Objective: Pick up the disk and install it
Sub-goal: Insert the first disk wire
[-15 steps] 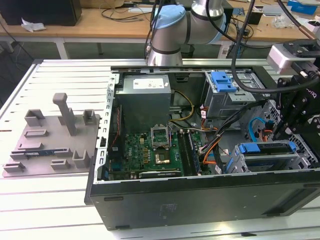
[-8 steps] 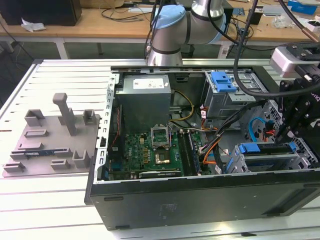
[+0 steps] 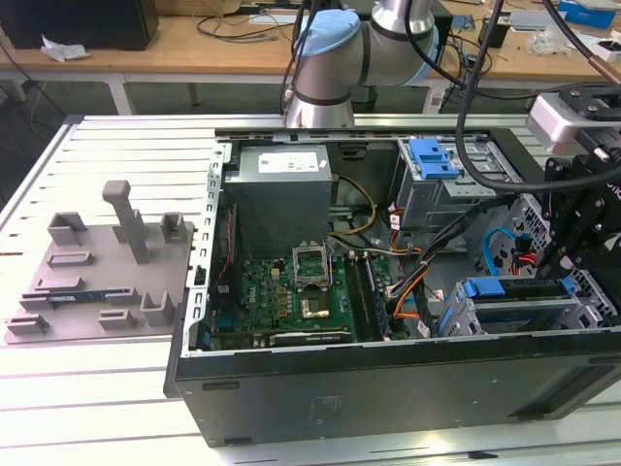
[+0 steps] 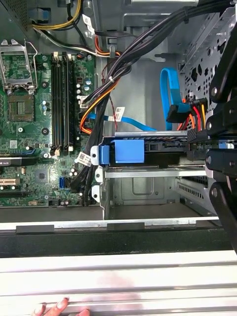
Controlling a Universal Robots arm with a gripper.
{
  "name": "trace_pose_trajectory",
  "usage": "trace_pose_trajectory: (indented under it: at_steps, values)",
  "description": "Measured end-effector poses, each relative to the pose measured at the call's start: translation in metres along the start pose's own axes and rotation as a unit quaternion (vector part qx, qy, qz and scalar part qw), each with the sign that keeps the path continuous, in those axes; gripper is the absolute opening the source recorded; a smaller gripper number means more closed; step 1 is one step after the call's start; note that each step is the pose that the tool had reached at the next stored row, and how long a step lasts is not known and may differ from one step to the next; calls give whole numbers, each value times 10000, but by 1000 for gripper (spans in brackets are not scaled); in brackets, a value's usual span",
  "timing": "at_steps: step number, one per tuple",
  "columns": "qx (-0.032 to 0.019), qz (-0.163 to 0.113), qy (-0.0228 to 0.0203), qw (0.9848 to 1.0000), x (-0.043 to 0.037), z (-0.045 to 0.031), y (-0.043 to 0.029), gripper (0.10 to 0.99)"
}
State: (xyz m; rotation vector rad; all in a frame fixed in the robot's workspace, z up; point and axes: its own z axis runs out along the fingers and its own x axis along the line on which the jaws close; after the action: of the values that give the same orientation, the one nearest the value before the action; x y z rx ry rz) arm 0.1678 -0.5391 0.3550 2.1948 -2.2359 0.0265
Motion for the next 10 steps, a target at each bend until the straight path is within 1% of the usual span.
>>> trace_pose_trajectory:
  at_steps: [10]
  values:
    - [0, 0, 0, 10000, 0, 1, 0, 169]
